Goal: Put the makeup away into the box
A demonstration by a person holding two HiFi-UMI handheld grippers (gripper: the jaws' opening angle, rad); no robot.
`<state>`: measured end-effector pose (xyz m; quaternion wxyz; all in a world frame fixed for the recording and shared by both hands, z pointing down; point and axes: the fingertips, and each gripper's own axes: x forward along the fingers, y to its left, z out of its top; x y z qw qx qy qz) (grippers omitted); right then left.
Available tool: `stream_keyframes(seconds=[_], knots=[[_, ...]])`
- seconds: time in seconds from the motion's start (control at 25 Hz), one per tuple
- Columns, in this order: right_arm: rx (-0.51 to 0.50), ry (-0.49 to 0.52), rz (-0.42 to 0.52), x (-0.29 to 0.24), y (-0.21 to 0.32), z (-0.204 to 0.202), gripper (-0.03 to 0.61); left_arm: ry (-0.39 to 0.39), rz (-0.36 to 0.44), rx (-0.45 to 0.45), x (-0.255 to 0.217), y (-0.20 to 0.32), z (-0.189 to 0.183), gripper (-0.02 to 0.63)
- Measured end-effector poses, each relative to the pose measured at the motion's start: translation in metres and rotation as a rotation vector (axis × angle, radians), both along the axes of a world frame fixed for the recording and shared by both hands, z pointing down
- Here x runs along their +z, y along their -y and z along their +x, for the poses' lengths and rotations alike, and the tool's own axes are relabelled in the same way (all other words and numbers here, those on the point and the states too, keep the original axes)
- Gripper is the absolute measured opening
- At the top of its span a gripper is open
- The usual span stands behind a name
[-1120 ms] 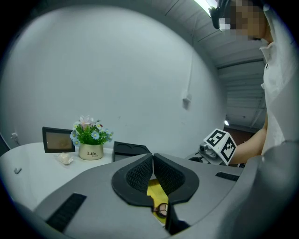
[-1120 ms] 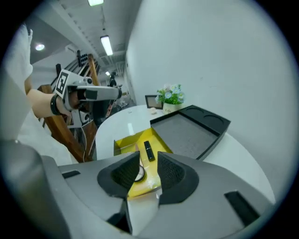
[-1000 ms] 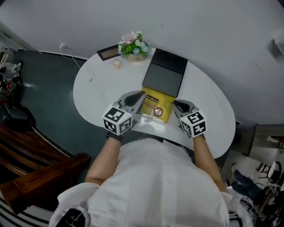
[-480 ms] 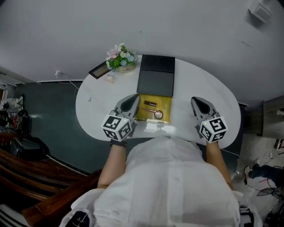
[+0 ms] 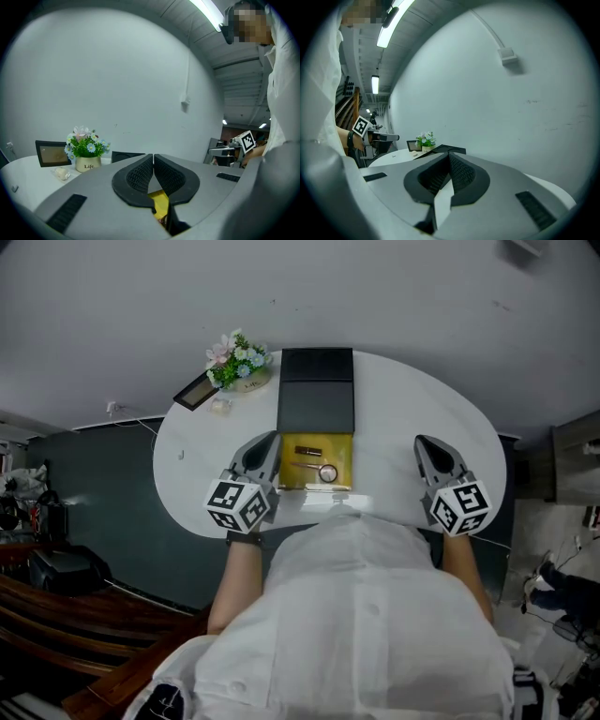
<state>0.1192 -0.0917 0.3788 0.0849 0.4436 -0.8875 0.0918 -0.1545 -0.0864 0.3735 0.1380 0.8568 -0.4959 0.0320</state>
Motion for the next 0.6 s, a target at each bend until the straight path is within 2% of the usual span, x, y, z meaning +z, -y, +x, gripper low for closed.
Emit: stream_keyframes(seconds=[0.6], knots=[[-0.023,-0.034,0.023,-0.005,-0.006,-0.009,0.009,-0.016,0.015,0.025,-0.004,-0.003,0.008,0.02]])
